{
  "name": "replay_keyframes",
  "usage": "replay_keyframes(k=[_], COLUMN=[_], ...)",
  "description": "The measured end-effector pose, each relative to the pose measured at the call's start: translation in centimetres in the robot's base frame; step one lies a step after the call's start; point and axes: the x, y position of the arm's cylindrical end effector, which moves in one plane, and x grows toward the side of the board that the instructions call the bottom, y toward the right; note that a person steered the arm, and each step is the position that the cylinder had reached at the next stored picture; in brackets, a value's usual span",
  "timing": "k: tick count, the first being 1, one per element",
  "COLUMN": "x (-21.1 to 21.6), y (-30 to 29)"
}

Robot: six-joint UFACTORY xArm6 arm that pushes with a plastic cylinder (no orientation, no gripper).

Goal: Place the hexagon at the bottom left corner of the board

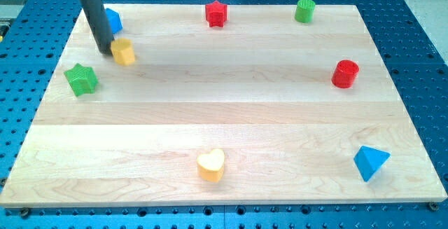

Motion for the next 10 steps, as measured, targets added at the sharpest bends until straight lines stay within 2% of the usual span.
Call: replay_keyframes(k=[1, 2, 3, 4, 5, 6, 7, 8, 10], x=[-0.7, 1.5, 2.8, 1.1, 9.3, 14.2, 10.6, 10.8, 18.0], y=[2.4, 8.3, 8.9, 11.9, 7.8, 4.6, 9.0, 14.6, 1.5])
